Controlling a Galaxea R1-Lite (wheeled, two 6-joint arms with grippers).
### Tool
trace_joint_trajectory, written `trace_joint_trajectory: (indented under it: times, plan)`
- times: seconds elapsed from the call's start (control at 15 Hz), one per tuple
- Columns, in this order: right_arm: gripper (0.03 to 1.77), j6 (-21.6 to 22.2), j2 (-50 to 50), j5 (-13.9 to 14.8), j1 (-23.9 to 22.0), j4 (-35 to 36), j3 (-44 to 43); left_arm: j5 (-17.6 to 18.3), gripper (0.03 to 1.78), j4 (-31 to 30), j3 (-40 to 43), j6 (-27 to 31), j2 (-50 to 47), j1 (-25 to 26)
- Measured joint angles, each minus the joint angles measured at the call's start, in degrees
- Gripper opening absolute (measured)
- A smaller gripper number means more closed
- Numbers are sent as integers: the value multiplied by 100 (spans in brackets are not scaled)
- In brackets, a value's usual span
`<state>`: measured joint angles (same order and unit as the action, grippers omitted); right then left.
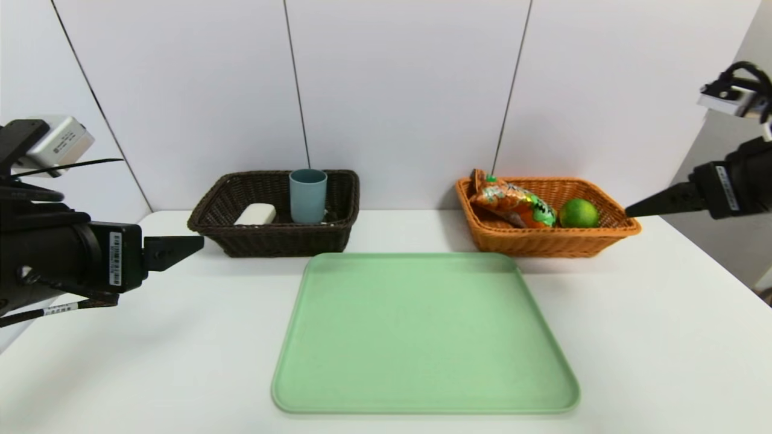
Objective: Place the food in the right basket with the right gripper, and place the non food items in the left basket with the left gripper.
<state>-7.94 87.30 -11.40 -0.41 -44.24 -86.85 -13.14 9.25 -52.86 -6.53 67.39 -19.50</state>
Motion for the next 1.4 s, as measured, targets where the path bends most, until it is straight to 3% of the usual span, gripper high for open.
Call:
trace_joint_trajectory:
  times: [0.2,0.53,0.93,1.4]
  plan:
    - [169,188,-1254,333,-2,171,934,-452,169,50,187,4,-306,0]
    - [169,618,-3298,614,-74,538,2370,-997,169,581,942,43,-1488,93]
    - [169,638,-5120,928,-99,891,3732,-1040,169,1045,2235,63,-3187,866]
    - [169,39,-6745,942,-99,861,4953,-997,169,1078,3238,371,-4523,1477]
